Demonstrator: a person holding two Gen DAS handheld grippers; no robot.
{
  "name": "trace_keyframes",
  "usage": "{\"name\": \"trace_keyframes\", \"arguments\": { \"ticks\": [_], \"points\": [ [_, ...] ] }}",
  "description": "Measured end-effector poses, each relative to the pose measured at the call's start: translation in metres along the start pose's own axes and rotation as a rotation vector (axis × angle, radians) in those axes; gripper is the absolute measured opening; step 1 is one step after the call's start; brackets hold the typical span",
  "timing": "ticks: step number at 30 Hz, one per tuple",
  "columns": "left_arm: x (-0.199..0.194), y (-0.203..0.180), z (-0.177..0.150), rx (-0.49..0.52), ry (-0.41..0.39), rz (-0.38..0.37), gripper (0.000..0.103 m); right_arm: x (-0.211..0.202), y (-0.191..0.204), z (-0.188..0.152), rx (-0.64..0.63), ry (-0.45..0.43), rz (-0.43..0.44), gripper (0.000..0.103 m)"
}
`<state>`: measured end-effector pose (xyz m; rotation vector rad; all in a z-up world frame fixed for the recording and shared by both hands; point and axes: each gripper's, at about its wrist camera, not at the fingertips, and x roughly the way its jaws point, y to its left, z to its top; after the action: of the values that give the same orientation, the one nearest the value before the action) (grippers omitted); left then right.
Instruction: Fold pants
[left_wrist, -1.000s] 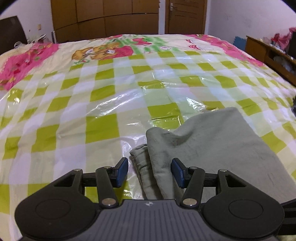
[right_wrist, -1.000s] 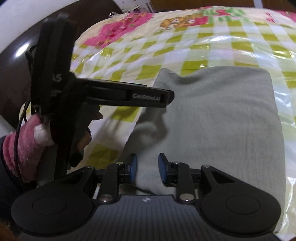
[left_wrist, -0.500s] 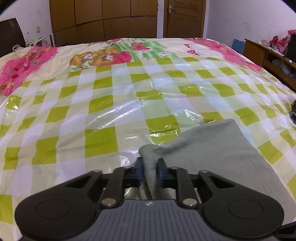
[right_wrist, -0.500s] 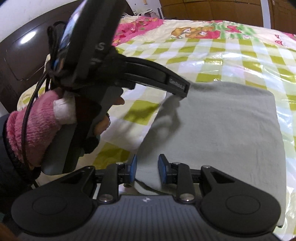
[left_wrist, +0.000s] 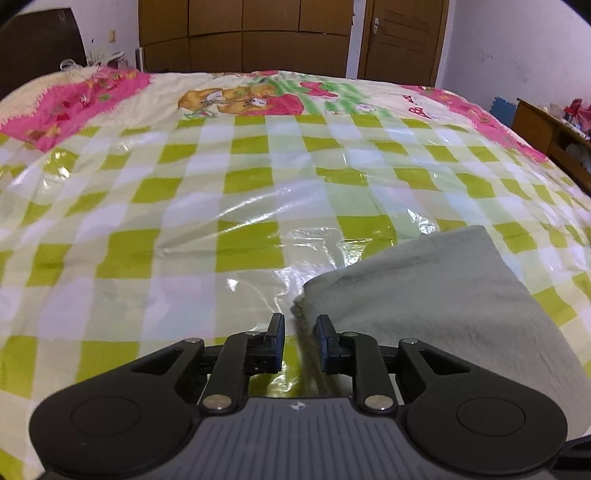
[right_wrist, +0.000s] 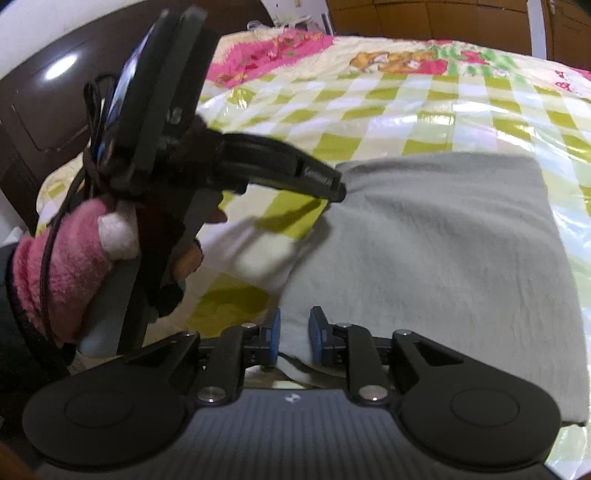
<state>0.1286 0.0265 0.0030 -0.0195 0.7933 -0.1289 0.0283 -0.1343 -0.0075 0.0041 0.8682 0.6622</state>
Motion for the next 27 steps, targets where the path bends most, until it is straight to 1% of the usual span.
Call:
{"name": "trace_keyframes", "arguments": {
  "ticks": [2, 5, 8, 11, 13, 16, 19, 27],
  "points": [
    [-0.007, 0.0, -0.002, 0.008, -0.007, 0.013, 0.034, -0.006, -0.001, 0.001, 0.015, -0.015, 0.012, 0.02],
    [-0.017, -0.001, -0.007, -0.004, -0.017, -0.006, 0.034, -0.019, -0.003, 0.0, 0.035, -0.04, -0.001, 0.02],
    [-0.024, -0.008, -0.014, 0.025, -0.022, -0.015, 0.034, -0.026, -0.009, -0.002, 0.073, -0.064, -0.013, 0.02],
    [-0.02, -0.021, -0.025, 0.093, 0.025, -0.003, 0.034, -0.018, -0.01, -0.001, 0.087, -0.035, -0.033, 0.02],
    [-0.016, -0.025, -0.033, 0.11, 0.059, 0.008, 0.034, -0.012, -0.007, -0.003, 0.075, -0.002, -0.059, 0.02],
    [-0.02, -0.023, -0.039, 0.097, 0.068, 0.006, 0.034, -0.018, 0.001, -0.003, 0.053, -0.011, -0.062, 0.02],
    [-0.028, -0.021, -0.041, 0.081, 0.059, -0.009, 0.035, -0.033, -0.001, -0.002, 0.086, -0.046, -0.056, 0.02],
    [-0.047, -0.025, -0.05, 0.069, 0.036, -0.031, 0.035, -0.055, -0.026, -0.007, 0.2, -0.115, -0.182, 0.02]
  ]
}}
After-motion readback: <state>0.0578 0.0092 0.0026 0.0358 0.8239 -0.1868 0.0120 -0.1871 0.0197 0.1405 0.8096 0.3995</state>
